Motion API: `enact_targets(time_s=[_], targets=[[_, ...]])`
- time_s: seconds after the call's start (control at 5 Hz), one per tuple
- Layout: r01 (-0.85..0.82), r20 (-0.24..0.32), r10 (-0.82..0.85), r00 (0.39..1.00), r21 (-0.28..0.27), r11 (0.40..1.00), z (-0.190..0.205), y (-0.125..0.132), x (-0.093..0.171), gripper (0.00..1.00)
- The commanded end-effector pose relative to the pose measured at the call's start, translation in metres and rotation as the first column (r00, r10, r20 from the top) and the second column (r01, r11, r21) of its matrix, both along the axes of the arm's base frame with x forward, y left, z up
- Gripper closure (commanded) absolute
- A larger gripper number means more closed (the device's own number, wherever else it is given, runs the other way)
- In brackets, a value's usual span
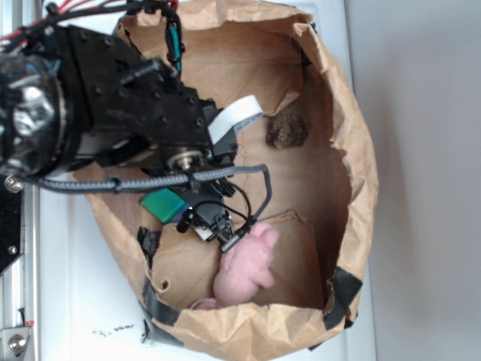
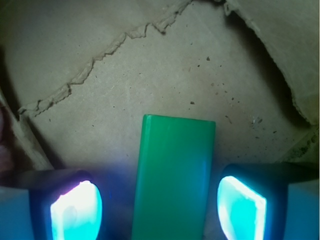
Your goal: Grab the green block.
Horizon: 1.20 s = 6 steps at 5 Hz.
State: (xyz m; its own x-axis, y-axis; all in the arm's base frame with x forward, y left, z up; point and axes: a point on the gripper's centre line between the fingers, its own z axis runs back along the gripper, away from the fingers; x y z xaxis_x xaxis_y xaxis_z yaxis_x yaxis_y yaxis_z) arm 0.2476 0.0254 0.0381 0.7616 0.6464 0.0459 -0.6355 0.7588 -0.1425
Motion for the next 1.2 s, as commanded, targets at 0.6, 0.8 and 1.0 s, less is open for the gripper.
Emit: enact_targets(time_s=[0.6, 0.8, 1.0], targets=[[0.053, 0.055, -0.050, 0.997, -0.042, 0.998, -0.017, 0.005, 0.023, 0.00], [0.054, 0.070, -0.053, 0.996, -0.016, 0.998, -0.014, 0.003, 0.019, 0.00], [0.050, 0.070, -0.048, 0.996, -0.021, 0.999, -0.013, 0.003, 0.018, 0.17]])
